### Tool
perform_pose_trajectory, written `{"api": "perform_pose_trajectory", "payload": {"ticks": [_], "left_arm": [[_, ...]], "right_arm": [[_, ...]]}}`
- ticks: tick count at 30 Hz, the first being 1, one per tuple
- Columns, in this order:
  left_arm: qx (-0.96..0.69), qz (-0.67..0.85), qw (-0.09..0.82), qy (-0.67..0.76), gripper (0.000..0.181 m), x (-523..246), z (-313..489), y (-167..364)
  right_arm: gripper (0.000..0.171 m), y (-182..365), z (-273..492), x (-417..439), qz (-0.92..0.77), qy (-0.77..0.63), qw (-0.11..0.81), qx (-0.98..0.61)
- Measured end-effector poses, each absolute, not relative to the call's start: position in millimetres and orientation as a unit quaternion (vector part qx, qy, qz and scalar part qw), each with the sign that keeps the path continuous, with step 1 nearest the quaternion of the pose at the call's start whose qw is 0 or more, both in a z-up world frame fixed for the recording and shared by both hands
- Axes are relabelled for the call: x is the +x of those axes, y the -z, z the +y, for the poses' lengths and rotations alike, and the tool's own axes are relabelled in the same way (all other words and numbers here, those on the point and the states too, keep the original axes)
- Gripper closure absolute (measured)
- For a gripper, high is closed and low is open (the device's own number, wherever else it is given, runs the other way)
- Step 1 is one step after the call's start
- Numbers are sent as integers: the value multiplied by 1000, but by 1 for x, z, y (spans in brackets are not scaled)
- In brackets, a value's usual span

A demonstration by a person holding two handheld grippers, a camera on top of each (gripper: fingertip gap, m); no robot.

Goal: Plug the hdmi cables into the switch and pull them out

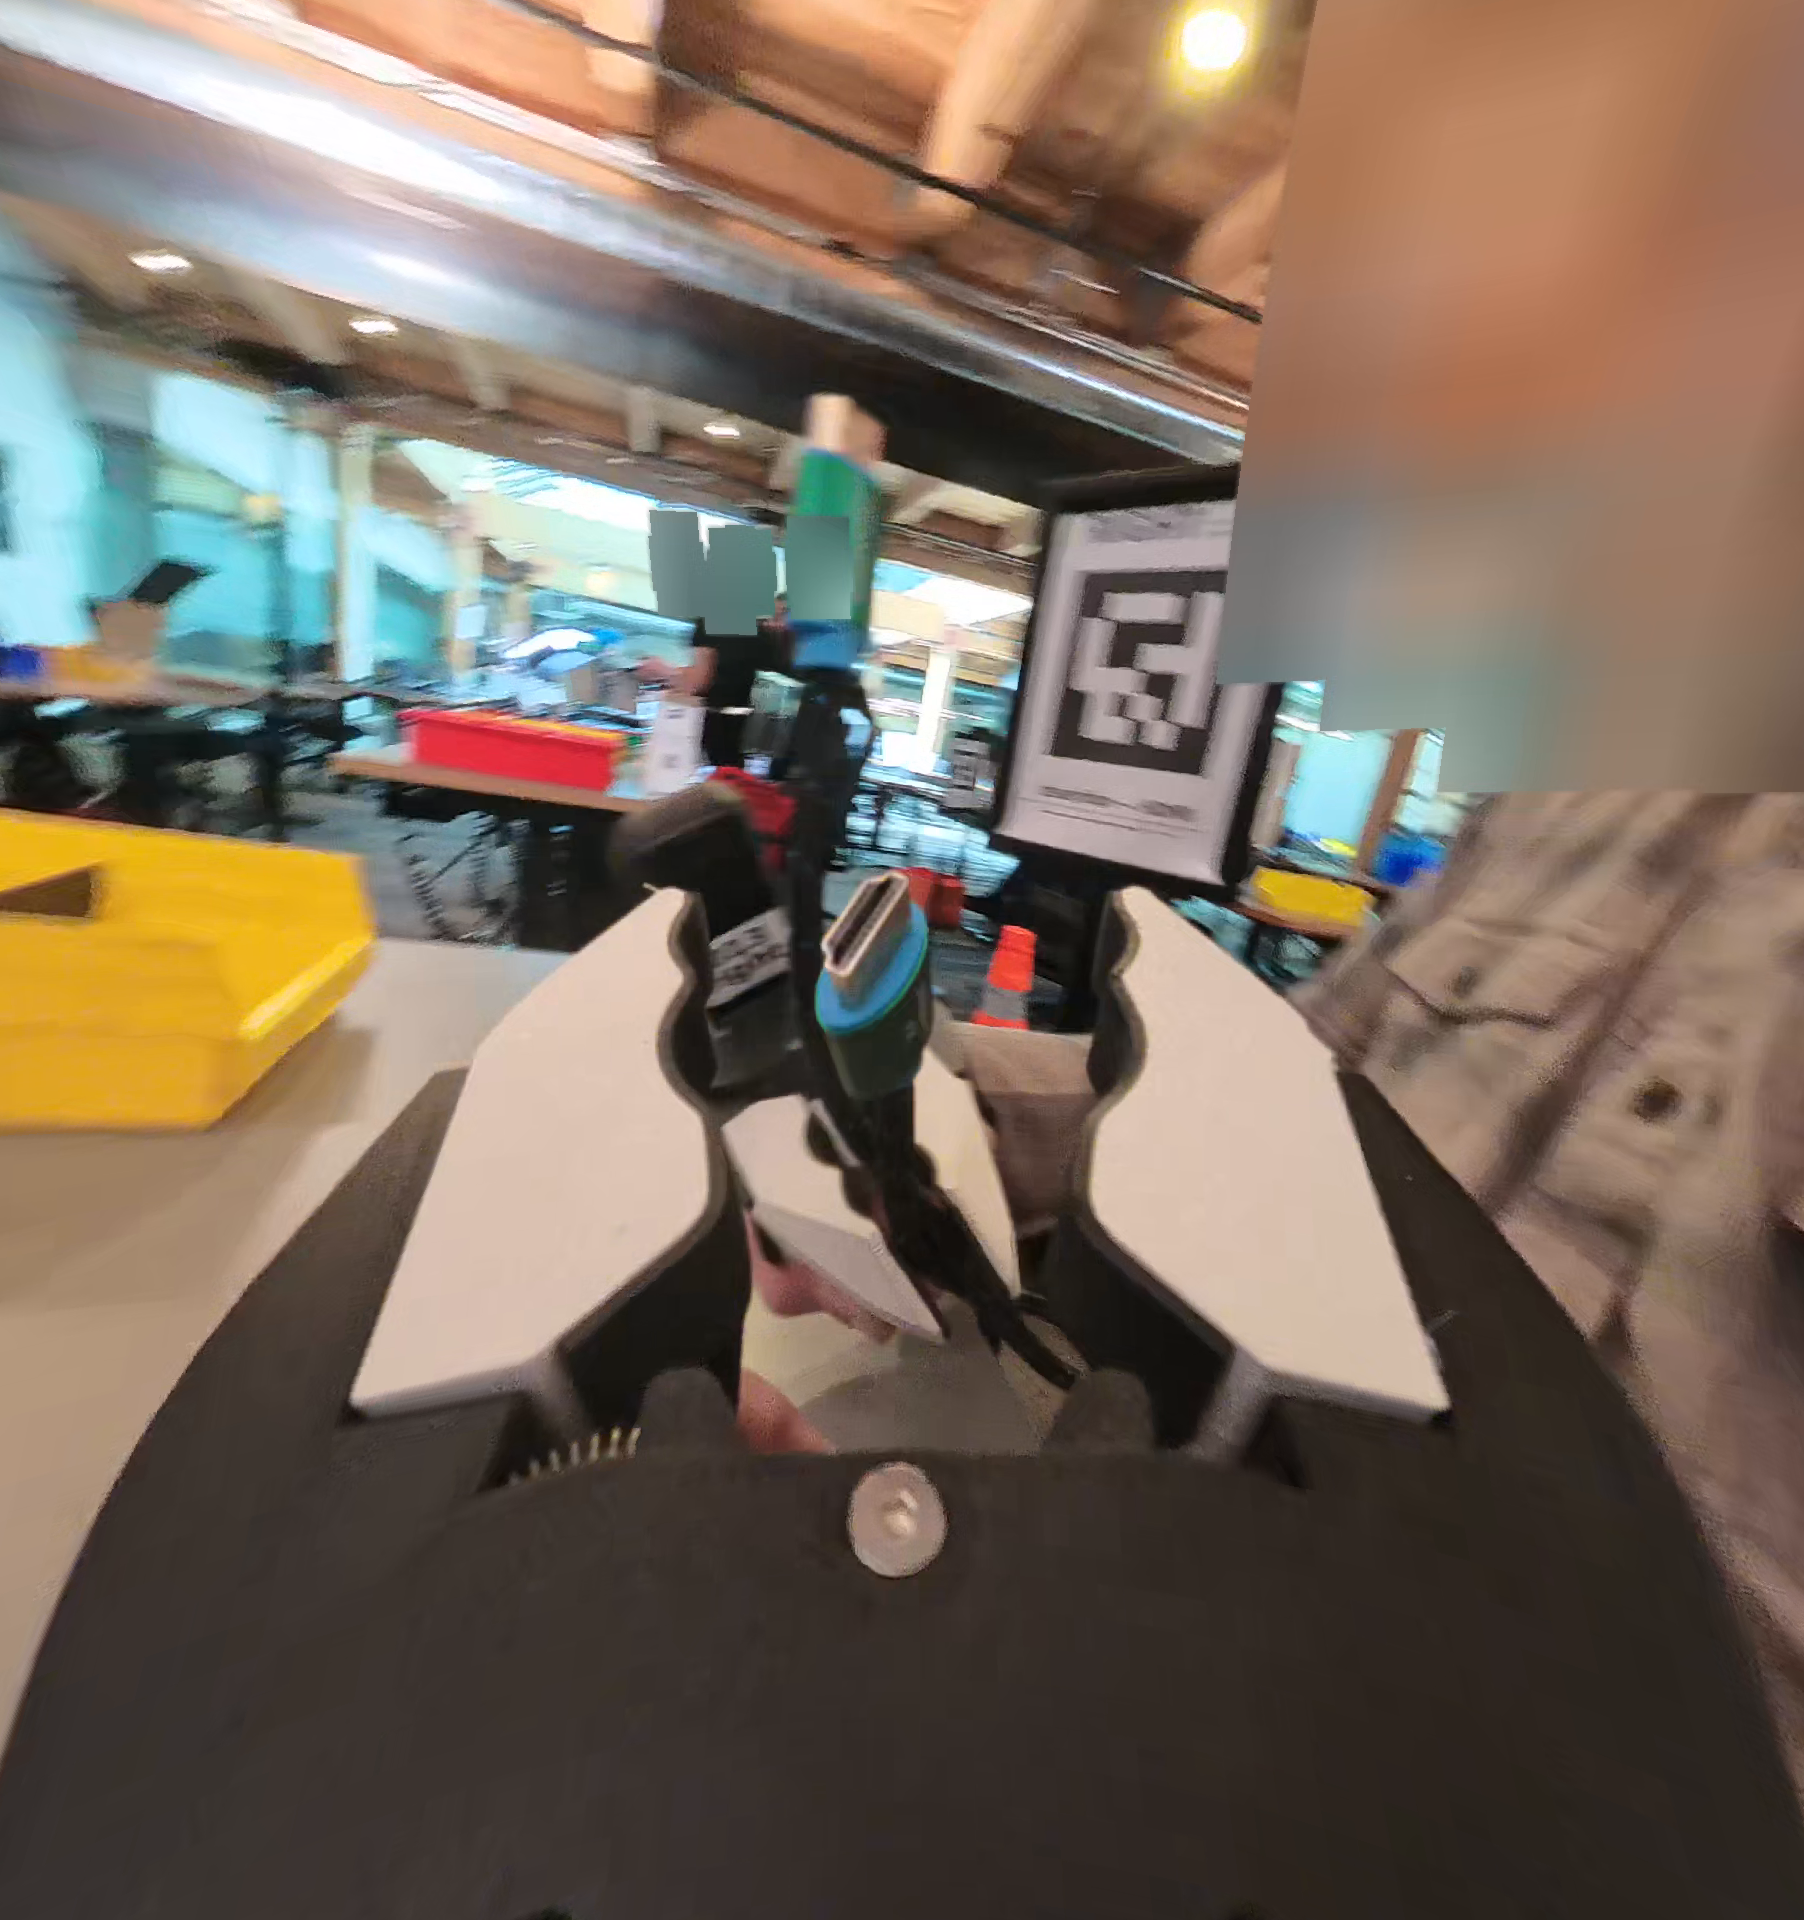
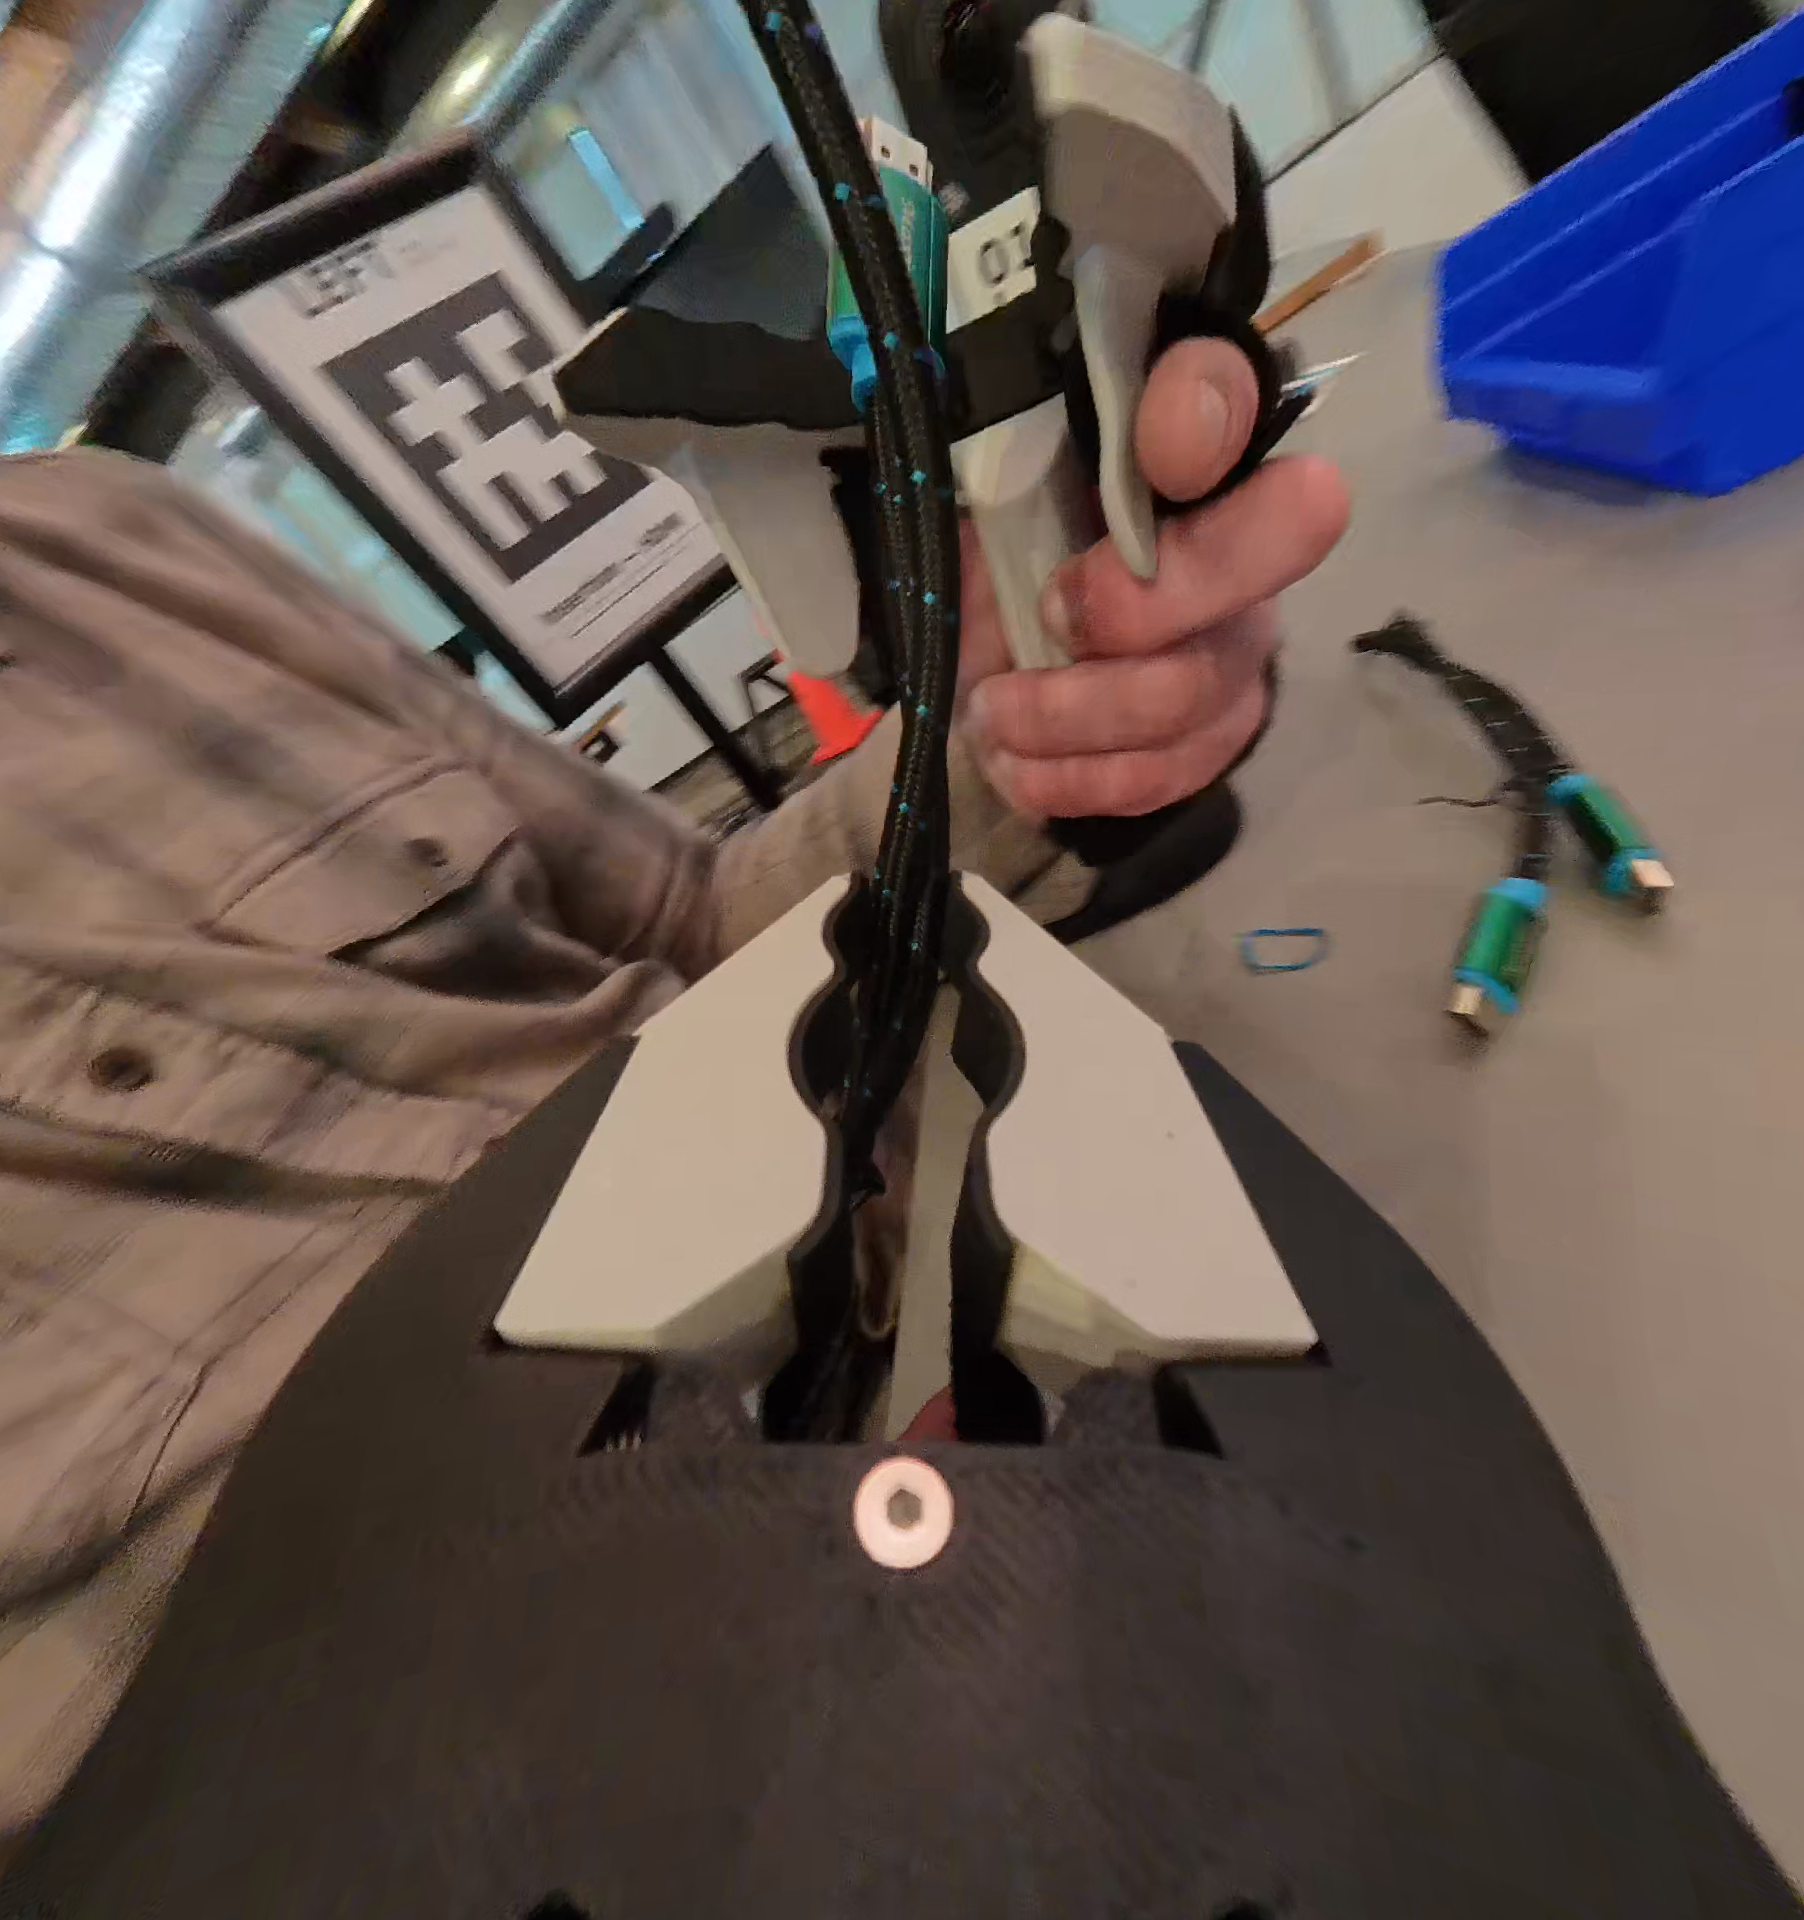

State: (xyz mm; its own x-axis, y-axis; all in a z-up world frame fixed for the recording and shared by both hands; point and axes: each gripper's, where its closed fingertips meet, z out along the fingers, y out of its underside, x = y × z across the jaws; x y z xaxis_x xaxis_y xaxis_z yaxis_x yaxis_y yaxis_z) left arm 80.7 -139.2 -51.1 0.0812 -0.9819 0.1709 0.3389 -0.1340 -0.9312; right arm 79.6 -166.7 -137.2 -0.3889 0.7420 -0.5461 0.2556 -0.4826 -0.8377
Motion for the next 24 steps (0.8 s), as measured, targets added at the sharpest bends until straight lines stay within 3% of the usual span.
{"api": "perform_pose_trajectory", "payload": {"ticks": [5,12,14,22,24], "left_arm": [[-415,466,517,587,112,102,-181,55],[-370,547,475,582,139,118,-218,59],[-364,544,485,580,169,119,-218,57],[-407,423,584,560,171,106,-166,39],[-436,379,607,546,171,98,-145,37]], "right_arm": [[161,144,-201,89,-531,-707,108,-455],[162,158,-226,95,-581,-690,55,-428],[161,161,-226,93,-585,-683,60,-434],[157,157,-190,77,-551,-654,149,-497],[142,161,-164,70,-538,-608,212,-544]]}}
